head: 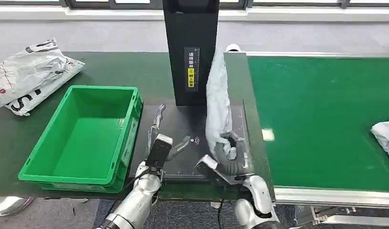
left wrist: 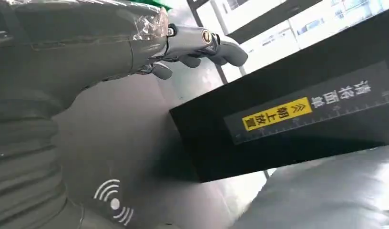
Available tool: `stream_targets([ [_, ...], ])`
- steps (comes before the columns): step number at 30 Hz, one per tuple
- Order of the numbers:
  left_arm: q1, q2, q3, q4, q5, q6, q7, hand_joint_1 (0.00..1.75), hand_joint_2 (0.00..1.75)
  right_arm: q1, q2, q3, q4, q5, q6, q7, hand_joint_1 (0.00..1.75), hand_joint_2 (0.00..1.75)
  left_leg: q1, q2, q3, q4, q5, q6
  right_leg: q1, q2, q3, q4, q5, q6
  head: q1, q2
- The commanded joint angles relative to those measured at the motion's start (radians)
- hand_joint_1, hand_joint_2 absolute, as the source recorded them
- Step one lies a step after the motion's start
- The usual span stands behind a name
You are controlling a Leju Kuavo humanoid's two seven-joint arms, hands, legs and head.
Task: Moved the parcel from conveyor to table for the left to box.
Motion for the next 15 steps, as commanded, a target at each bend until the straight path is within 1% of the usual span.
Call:
stream_targets([
  [1, -0.043, 0.020, 0.047, 0.042, 0.005, -0.001, -0.001, 0.00, 1.75, -0.027, -0.022, 0.111, 0.047, -0.019, -0.003, 0.002, 1.75, 1.75, 0.000, 0.001, 0.002, -0.001, 0.000, 0.000, 0.000, 0.001, 0.001, -0.001, 0.000, -0.001, 0.000, 0.000],
  [5, -0.043, 0.020, 0.047, 0.042, 0.005, -0.001, -0.001, 0.00, 1.75, -0.027, -0.022, 0.111, 0.047, -0.019, -0.003, 0.002, 1.75, 1.75, 0.000, 0.004, 0.004, -0.002, 0.000, 0.000, 0.000, 0.003, 0.002, -0.002, 0.001, -0.001, 0.000, 0.000],
  [6, -0.043, 0.021, 0.044, 0.043, 0.007, -0.003, -0.002, 0.00, 1.75, -0.026, -0.025, 0.115, 0.043, -0.023, 0.019, 0.013, 1.75, 1.75, 0.000, 0.004, 0.005, -0.004, 0.000, 0.000, 0.001, 0.003, 0.004, -0.003, 0.001, -0.001, 0.000, 0.000],
  [8, -0.044, 0.021, 0.044, 0.043, 0.007, -0.003, -0.002, 0.00, 1.75, -0.025, -0.023, 0.118, 0.044, -0.023, 0.019, 0.012, 1.75, 1.75, 0.001, 0.001, 0.001, -0.001, 0.000, 0.000, 0.001, 0.001, 0.001, -0.001, 0.000, 0.000, 0.000, 0.000],
  [13, -0.044, 0.021, 0.044, 0.043, 0.007, -0.003, -0.002, 0.00, 1.75, -0.025, -0.023, 0.118, 0.044, -0.023, 0.019, 0.012, 1.75, 1.75, 0.000, 0.003, 0.004, -0.003, 0.000, 0.000, 0.001, 0.002, 0.003, -0.003, 0.001, -0.001, 0.000, 0.000],
  [14, -0.044, 0.021, 0.044, 0.043, 0.007, -0.003, -0.002, 0.00, 1.75, -0.025, -0.023, 0.118, 0.044, -0.023, 0.019, 0.012, 1.75, 1.75, 0.001, 0.002, 0.001, -0.001, 0.000, 0.000, 0.001, 0.001, 0.001, -0.001, 0.001, 0.000, 0.000, 0.000],
  [15, -0.044, 0.021, 0.044, 0.043, 0.007, -0.003, -0.002, 0.00, 1.75, -0.025, -0.023, 0.118, 0.044, -0.023, 0.019, 0.012, 1.75, 1.75, 0.000, 0.002, 0.002, -0.001, 0.000, 0.000, 0.000, 0.002, 0.001, -0.001, 0.001, 0.000, 0.000, 0.000],
])
